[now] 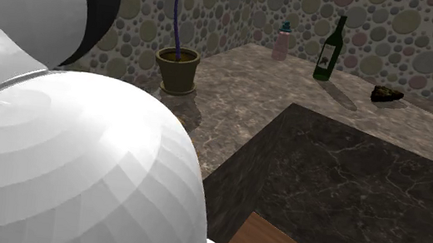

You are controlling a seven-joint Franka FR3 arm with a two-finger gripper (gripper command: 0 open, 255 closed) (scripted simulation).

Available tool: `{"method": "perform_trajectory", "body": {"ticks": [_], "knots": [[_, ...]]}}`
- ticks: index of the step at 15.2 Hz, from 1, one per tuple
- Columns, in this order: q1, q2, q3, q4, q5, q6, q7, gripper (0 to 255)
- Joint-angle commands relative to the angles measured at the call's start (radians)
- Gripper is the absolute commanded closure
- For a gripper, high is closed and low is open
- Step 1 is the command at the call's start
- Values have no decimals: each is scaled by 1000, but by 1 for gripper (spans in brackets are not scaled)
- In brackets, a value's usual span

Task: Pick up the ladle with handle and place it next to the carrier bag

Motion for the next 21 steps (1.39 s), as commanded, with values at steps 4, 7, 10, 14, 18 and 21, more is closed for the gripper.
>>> {"method": "perform_trajectory", "body": {"ticks": [4, 7, 10, 14, 18, 21], "knots": [[-9, -68, -33, -137, 45, 88, -21, 255], [-8, -101, -47, -212, 65, 137, -30, 255], [-7, -130, -58, -281, 81, 183, -35, 255], [-3, -161, -69, -365, 98, 242, -41, 255], [2, -187, -76, -444, 111, 299, -43, 255], [6, -203, -80, -499, 119, 340, -44, 255]]}}
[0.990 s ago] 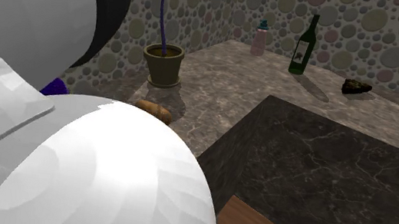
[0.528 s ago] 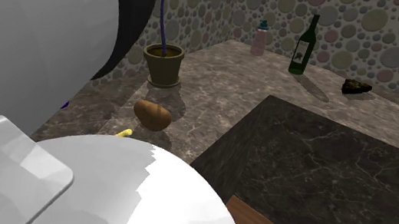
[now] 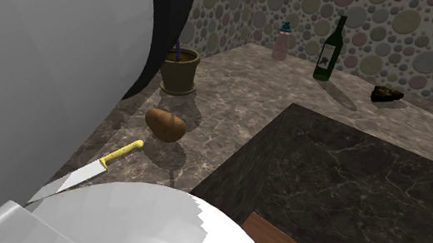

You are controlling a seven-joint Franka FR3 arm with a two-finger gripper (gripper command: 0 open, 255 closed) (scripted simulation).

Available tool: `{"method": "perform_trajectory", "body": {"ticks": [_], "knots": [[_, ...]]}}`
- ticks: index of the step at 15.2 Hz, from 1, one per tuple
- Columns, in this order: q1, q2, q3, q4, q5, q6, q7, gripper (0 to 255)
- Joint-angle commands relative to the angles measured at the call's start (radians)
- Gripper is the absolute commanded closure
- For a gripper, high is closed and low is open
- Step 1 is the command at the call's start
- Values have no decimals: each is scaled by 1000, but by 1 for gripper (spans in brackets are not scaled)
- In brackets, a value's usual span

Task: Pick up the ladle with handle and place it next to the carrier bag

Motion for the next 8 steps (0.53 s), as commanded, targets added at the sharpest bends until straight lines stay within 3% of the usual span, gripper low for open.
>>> {"method": "perform_trajectory", "body": {"ticks": [1, 8], "knots": [[3, -8, 0, -36, 5, 29, 2, 255], [11, -33, -2, -152, 18, 123, 5, 255]]}}
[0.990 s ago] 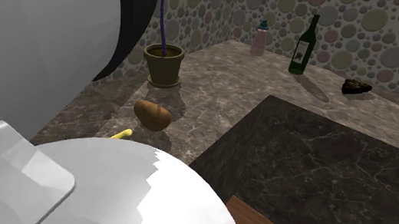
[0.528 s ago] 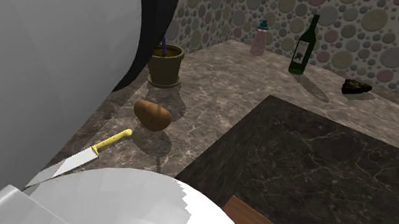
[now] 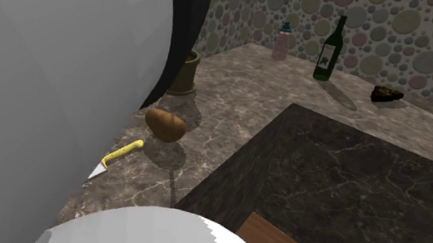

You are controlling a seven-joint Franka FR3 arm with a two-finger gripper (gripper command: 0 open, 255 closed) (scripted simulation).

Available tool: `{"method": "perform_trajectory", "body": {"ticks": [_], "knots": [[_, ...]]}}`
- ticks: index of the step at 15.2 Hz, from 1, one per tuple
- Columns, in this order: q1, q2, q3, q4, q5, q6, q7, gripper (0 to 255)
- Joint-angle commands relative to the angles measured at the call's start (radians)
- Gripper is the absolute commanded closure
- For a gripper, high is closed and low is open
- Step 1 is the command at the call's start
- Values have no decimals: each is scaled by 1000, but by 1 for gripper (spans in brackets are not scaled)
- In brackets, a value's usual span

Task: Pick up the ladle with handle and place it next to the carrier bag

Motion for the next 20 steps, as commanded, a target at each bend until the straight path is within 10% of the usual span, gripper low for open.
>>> {"method": "perform_trajectory", "body": {"ticks": [1, 20], "knots": [[2, -6, 0, -32, 3, 28, 1, 255], [14, -5, 27, -285, 9, 279, 36, 255]]}}
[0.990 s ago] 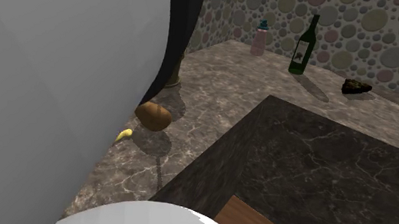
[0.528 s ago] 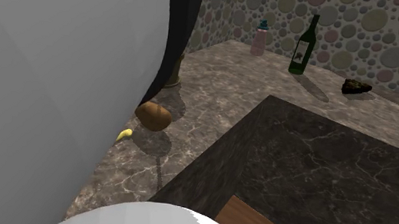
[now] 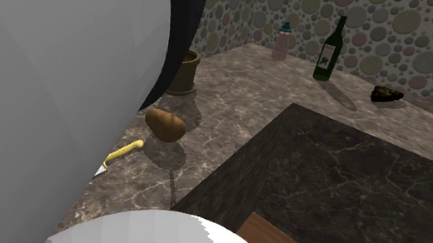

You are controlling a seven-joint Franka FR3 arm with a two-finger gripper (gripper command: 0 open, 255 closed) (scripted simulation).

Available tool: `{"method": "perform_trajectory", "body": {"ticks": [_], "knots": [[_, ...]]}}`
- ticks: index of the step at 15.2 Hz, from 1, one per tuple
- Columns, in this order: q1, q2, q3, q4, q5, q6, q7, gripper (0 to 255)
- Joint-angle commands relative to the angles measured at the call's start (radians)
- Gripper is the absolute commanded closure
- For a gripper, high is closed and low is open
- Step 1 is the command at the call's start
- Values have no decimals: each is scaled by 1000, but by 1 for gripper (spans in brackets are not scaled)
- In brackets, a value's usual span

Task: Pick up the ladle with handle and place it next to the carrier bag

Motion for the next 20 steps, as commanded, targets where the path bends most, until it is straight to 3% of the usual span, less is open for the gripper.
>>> {"method": "perform_trajectory", "body": {"ticks": [1, 20], "knots": [[0, 4, 4, -20, -1, 24, 6, 255], [-19, 108, 64, -195, -63, 282, 93, 255]]}}
